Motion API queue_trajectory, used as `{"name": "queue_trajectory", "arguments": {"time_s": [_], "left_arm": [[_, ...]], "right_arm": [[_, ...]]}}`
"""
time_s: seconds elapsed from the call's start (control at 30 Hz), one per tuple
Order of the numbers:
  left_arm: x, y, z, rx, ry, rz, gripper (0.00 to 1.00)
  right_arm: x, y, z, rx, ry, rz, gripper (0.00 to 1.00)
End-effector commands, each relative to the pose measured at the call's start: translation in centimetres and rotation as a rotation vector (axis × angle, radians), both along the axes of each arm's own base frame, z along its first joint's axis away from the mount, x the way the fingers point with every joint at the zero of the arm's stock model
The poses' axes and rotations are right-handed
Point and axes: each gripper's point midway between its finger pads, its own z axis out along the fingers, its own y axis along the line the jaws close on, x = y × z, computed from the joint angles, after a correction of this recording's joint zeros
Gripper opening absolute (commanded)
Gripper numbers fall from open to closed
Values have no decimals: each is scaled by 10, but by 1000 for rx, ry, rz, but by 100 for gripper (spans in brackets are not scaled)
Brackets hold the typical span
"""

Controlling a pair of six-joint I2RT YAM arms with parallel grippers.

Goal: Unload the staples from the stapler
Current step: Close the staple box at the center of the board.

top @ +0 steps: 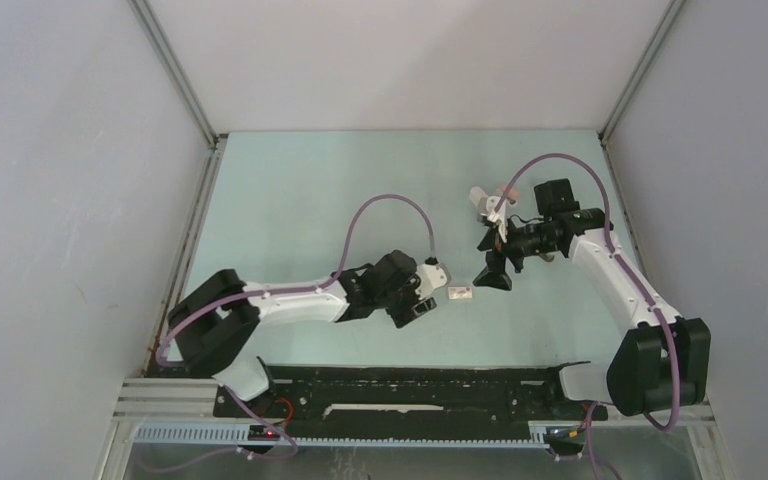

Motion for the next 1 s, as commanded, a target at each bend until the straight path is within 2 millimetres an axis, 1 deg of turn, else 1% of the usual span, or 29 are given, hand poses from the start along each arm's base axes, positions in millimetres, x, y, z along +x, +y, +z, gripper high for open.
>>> {"name": "queue_trajectory", "arguments": {"time_s": [0.0, 0.03, 0.07, 0.13, 0.17, 0.2, 0.23, 0.33, 0.47, 0.53, 0.7, 0.83, 0.97], "left_arm": [[11, -6, 45, -187, -110, 87, 77], [11, -5, 56, -232, -133, 101, 79], [11, -3, 62, -263, -149, 110, 82], [11, 5, 70, -315, -184, 140, 88], [9, 11, 69, -339, -195, 151, 94], [9, 12, 77, -382, -214, 160, 97], [6, 17, 74, -407, -220, 167, 100], [1, 23, 76, -487, -220, 157, 100], [-8, 25, 70, -524, -187, 115, 99], [-11, 25, 66, -529, -191, 92, 95], [-6, 30, 54, -534, -249, 93, 94], [-1, 22, 41, -505, -226, 72, 90], [-1, 10, 33, -508, -192, 40, 86]], "right_arm": [[-1, 1, 5, 12, -7, 17, 98], [-1, 1, 5, 14, -7, 19, 98], [-1, 1, 5, 16, -7, 22, 98], [-2, 2, 5, 19, -3, 25, 98], [-3, 2, 4, 20, -1, 27, 98], [-3, 2, 4, 21, 0, 30, 98], [-3, 2, 3, 21, 3, 30, 98], [-3, 2, 2, 18, 9, 30, 98], [-3, 2, 0, 15, 10, 35, 98], [-4, 2, -1, 15, 13, 40, 98], [-5, 3, -4, 9, 22, 49, 98], [-4, 4, -5, 3, 20, 51, 98], [-5, 4, -5, 1, 21, 50, 98]]}}
